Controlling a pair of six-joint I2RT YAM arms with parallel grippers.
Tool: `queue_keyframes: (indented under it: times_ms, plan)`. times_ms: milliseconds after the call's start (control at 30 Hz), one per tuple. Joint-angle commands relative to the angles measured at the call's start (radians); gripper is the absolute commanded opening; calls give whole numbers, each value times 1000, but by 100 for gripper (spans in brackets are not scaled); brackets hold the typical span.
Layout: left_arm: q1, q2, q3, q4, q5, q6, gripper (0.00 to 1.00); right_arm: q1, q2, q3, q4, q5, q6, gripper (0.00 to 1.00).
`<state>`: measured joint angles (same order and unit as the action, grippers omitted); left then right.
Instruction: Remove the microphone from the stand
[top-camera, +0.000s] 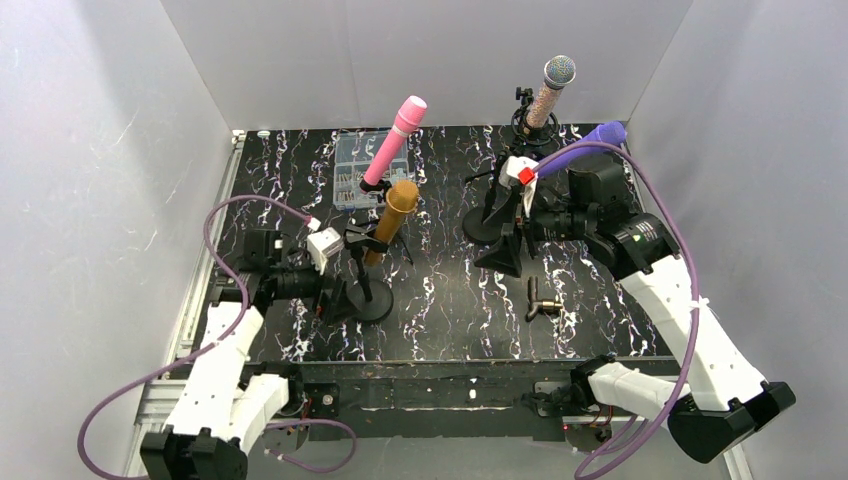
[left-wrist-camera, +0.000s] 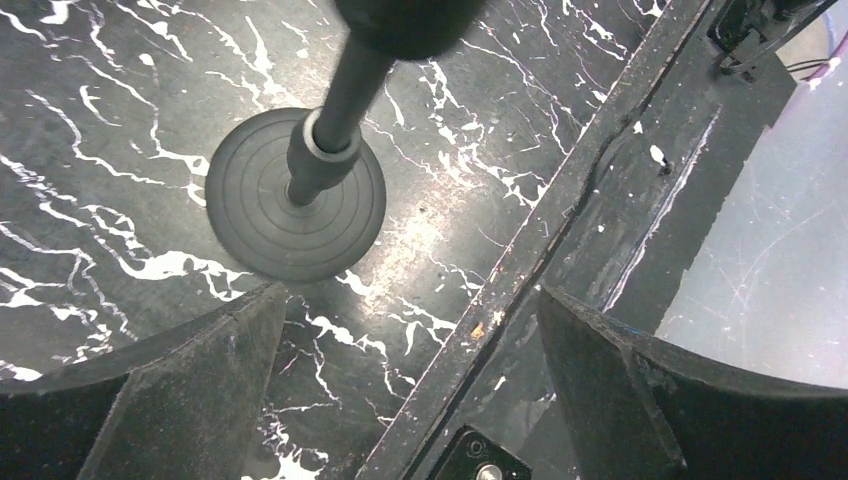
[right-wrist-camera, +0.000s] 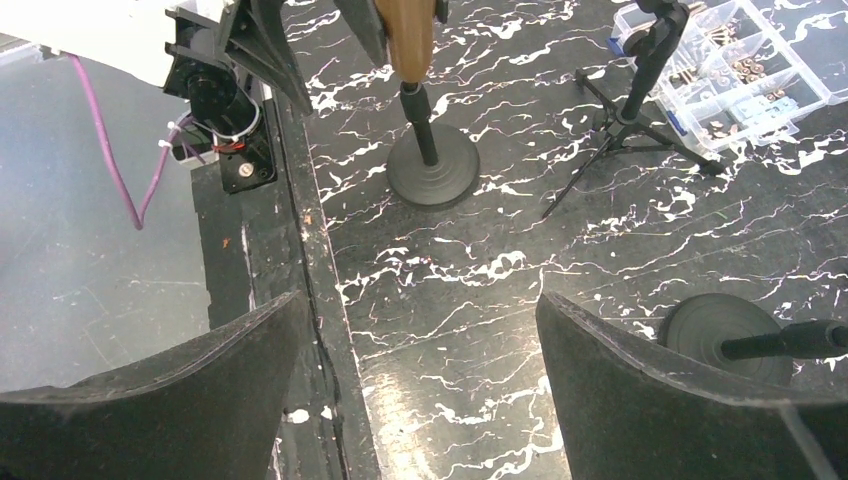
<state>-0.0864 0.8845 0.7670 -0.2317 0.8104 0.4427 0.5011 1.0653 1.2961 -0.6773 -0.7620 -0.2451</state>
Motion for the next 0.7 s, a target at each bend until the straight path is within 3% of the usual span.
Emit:
queue_keyframes:
  times_ms: [0, 200, 367, 667]
  plan:
    - [45, -113, -15, -110, 56, 46, 98, 19, 3, 31, 28, 5, -23, 93]
    - [137, -121, 90, -125, 78, 9, 98, 44, 28, 27, 52, 9, -18, 93]
    - [163, -102, 158, -14, 97, -29, 98, 68, 64, 25, 106, 3, -5, 92]
    - [167, 105, 484, -91, 333, -10, 98, 110, 151, 69, 161, -17, 7, 92]
